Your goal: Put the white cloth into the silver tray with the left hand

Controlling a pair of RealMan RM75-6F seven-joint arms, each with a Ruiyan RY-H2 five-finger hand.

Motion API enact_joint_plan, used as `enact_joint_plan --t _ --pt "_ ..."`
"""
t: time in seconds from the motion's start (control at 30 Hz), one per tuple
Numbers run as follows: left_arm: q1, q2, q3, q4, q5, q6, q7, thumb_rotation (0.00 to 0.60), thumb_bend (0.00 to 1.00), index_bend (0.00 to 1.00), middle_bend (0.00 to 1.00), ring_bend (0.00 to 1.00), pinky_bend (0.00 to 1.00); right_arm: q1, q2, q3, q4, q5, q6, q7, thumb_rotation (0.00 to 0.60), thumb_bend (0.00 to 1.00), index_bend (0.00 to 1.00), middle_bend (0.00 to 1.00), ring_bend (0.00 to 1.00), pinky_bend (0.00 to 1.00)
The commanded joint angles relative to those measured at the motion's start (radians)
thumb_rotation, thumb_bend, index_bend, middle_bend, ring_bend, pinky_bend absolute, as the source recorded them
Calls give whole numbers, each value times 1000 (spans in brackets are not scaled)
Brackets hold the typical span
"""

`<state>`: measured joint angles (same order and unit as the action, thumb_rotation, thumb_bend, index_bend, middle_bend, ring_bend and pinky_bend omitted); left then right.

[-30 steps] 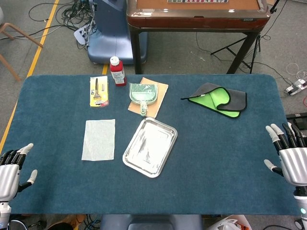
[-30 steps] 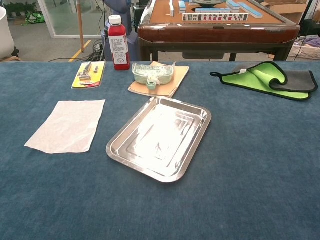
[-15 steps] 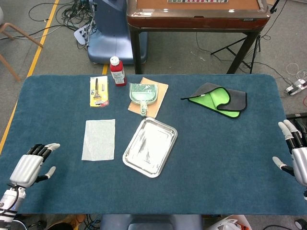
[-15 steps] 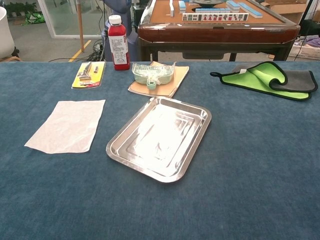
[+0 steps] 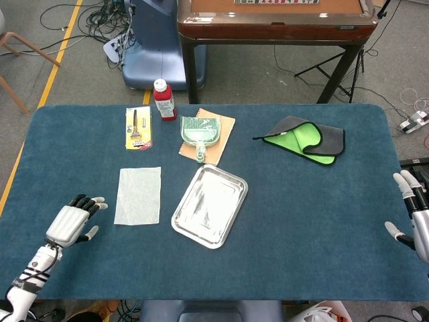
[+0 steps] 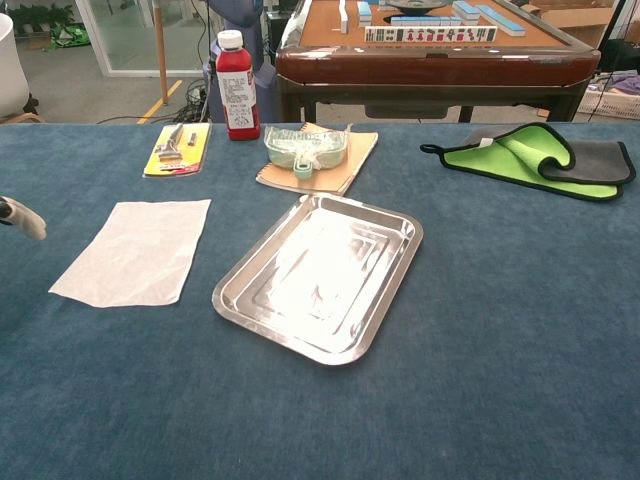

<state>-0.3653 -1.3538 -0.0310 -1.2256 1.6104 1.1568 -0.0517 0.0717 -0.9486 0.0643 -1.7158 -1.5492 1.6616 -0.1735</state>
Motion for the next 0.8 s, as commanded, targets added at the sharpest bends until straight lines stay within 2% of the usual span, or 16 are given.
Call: enact_joint_plan --t 0.03,0.37,0.53,0.8 --pt "-25 -30 7 34 -7 -31 -4 600 317 280 218 213 113 -3 0 1 0 -1 1 1 600 25 74 103 0 51" --pt "-55 -92 25 120 -12 -48 -32 600 317 290 218 181 112 -26 3 10 0 1 13 7 600 25 74 103 0 51" --pt "-68 -129 34 176 8 -23 -107 600 317 356 218 135 95 -30 2 14 -2 1 10 8 600 25 74 103 0 51" --pt "-81 -195 41 266 22 18 -159 600 317 370 218 132 95 -37 1 18 -10 -8 11 0 600 25 74 103 0 51"
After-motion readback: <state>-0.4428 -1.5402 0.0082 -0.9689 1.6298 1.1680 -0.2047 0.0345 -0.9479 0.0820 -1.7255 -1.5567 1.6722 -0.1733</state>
